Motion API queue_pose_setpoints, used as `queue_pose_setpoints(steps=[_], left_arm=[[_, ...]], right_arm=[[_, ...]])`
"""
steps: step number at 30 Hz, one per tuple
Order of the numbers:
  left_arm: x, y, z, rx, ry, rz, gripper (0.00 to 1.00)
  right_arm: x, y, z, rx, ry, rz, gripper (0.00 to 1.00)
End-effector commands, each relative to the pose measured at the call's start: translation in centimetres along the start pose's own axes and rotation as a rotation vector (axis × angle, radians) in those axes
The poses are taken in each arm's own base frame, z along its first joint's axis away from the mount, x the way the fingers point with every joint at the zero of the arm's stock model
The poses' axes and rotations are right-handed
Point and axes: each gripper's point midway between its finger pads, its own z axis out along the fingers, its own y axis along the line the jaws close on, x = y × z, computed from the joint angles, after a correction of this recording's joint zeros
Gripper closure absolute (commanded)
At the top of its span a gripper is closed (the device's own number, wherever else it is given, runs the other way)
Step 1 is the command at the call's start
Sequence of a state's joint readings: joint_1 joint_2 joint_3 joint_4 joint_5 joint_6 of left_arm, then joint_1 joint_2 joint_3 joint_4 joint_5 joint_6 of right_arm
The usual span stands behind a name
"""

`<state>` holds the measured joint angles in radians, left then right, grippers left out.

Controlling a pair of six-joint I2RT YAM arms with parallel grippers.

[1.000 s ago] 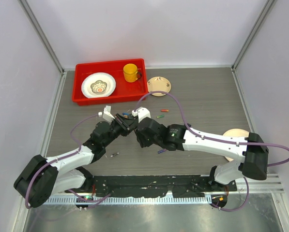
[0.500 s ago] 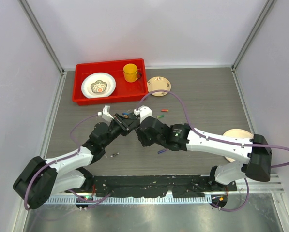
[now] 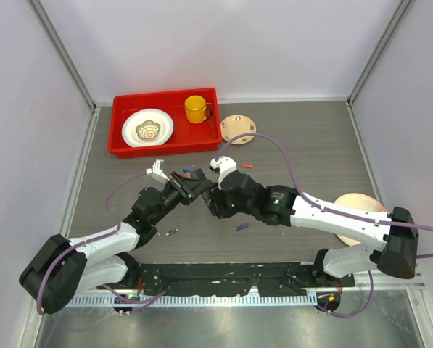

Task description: Load the batteries into the remote control

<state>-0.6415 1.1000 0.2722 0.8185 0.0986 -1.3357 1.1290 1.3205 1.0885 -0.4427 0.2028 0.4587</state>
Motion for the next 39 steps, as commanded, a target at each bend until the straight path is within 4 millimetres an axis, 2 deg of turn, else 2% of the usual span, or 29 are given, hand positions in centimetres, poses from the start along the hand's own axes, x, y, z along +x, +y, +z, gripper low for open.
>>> queue_pose_setpoints(steps=[1, 2, 10, 18, 20, 22, 23, 24, 26, 28, 30, 34, 36, 37, 38, 39], left_arm=[[-0.4, -2.7, -0.6, 0.126, -0.019, 0.007, 1.00], [-0.3, -2.9, -0.7, 0.137, -0.014, 0.008, 1.00], [-0.2, -3.4, -0.7, 0.166, -0.008, 0.008, 1.00], [0.0, -2.4, -0.2, 0.118, 0.000, 0.015, 1.00], [-0.1, -2.5, -0.1, 0.118, -0.001, 0.040, 1.00], [-0.1, -1.4, 0.0, 0.061, 0.003, 0.106, 1.00], [-0.4, -1.7, 0.4, 0.045, -0.001, 0.134, 1.00], [-0.2, 0.0, 0.3, -0.037, 0.015, 0.155, 1.00], [-1.1, 0.1, 0.5, -0.073, -0.015, 0.234, 1.00], [-1.3, 1.6, 0.5, -0.145, -0.012, 0.275, 1.00], [-1.4, 2.6, 0.7, -0.199, -0.004, 0.313, 1.00], [-1.0, 4.6, 1.3, -0.273, 0.038, 0.343, 1.00], [-1.0, 6.7, 1.4, -0.357, 0.056, 0.372, 1.00], [-1.2, 6.6, 1.8, -0.375, 0.058, 0.382, 1.00], [-0.9, 8.3, 1.5, -0.444, 0.089, 0.389, 1.00], [-1.1, 8.8, 1.5, -0.472, 0.092, 0.417, 1.00]], right_arm=[[-2.1, 0.9, -1.5, -0.099, -0.077, 0.091, 0.68], [-2.4, 0.4, -1.6, -0.106, -0.087, 0.108, 0.68], [-1.8, 0.7, -1.4, -0.148, -0.063, 0.116, 0.70], [-2.2, 0.4, -1.7, -0.129, -0.079, 0.097, 0.62], [-2.3, -0.5, -1.5, -0.081, -0.089, 0.102, 0.60], [-2.4, -1.4, -1.8, -0.042, -0.112, 0.113, 0.60], [-2.7, -2.6, -1.9, 0.019, -0.143, 0.122, 0.60], [-2.8, -3.2, -2.1, 0.050, -0.156, 0.125, 0.60], [-2.8, -5.1, -2.7, 0.140, -0.190, 0.136, 0.60], [-2.2, -6.4, -3.0, 0.191, -0.201, 0.137, 0.60], [-2.0, -7.1, -3.4, 0.210, -0.221, 0.137, 0.60], [0.4, -8.5, -2.7, 0.251, -0.187, 0.126, 0.60], [1.0, -8.9, -2.5, 0.264, -0.179, 0.124, 0.60], [1.7, -9.2, -2.4, 0.273, -0.167, 0.121, 0.60], [1.9, -9.3, -2.4, 0.271, -0.165, 0.120, 0.60], [2.0, -9.4, -2.4, 0.274, -0.167, 0.120, 0.60]])
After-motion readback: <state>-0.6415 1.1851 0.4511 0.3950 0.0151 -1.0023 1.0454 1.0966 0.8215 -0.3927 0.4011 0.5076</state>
